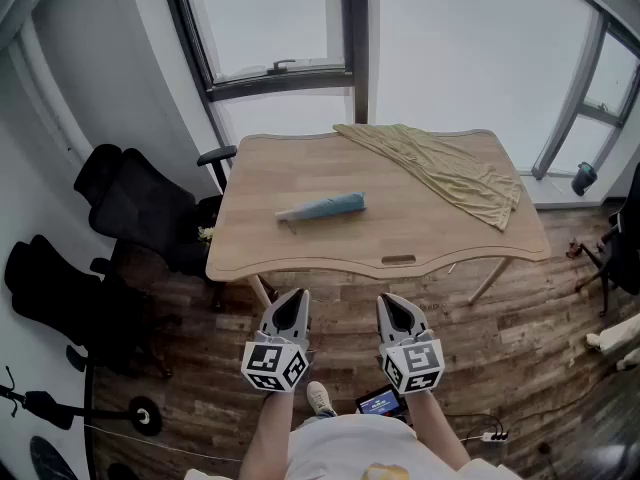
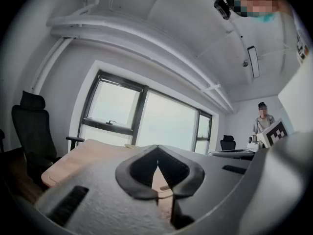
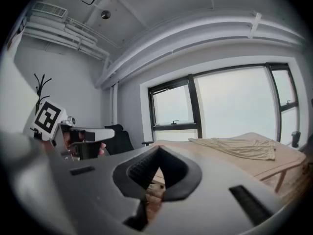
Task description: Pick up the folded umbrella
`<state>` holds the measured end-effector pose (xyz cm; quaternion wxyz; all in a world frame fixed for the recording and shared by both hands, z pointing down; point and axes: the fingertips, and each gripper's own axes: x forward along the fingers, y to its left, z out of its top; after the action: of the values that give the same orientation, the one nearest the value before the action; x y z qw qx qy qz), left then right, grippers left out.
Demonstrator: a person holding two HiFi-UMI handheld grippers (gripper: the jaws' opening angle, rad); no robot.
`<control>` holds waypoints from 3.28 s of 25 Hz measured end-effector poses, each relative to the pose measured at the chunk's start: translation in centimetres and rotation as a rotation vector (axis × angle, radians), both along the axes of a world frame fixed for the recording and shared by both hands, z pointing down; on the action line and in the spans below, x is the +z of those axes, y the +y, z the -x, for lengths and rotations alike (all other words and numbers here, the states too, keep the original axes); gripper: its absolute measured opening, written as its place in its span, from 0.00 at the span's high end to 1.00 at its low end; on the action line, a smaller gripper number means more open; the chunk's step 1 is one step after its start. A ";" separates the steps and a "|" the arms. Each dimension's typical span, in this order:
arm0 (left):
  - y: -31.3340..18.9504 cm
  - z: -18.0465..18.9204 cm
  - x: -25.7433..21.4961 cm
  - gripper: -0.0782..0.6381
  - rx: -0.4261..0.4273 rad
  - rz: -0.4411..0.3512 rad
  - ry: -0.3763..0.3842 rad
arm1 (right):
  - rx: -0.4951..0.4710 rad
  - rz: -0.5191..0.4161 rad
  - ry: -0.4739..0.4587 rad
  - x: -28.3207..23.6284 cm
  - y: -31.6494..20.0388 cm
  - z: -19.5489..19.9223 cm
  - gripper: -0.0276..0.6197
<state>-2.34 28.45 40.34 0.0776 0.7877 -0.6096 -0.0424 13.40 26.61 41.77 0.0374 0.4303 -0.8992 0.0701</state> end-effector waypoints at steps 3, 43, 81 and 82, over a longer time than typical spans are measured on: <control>0.2 -0.8 -0.9 0.87 -0.003 -0.019 -0.010 | 0.005 -0.007 -0.023 -0.7 0.2 -1.1 0.94; -28.6 8.3 4.5 0.87 0.048 0.086 0.042 | 0.012 0.088 -0.002 3.6 -27.2 8.0 0.94; -42.7 10.3 11.9 0.87 0.185 0.250 0.031 | 0.121 0.185 0.061 9.5 -39.3 9.1 0.94; -42.8 10.2 12.4 0.87 0.193 0.265 0.028 | 0.120 0.193 0.063 9.9 -39.5 9.2 0.94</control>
<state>-12.51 -14.39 52.75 0.1928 0.8248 -0.5304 0.0352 4.23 -12.85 51.63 0.1026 0.4798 -0.8592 0.1449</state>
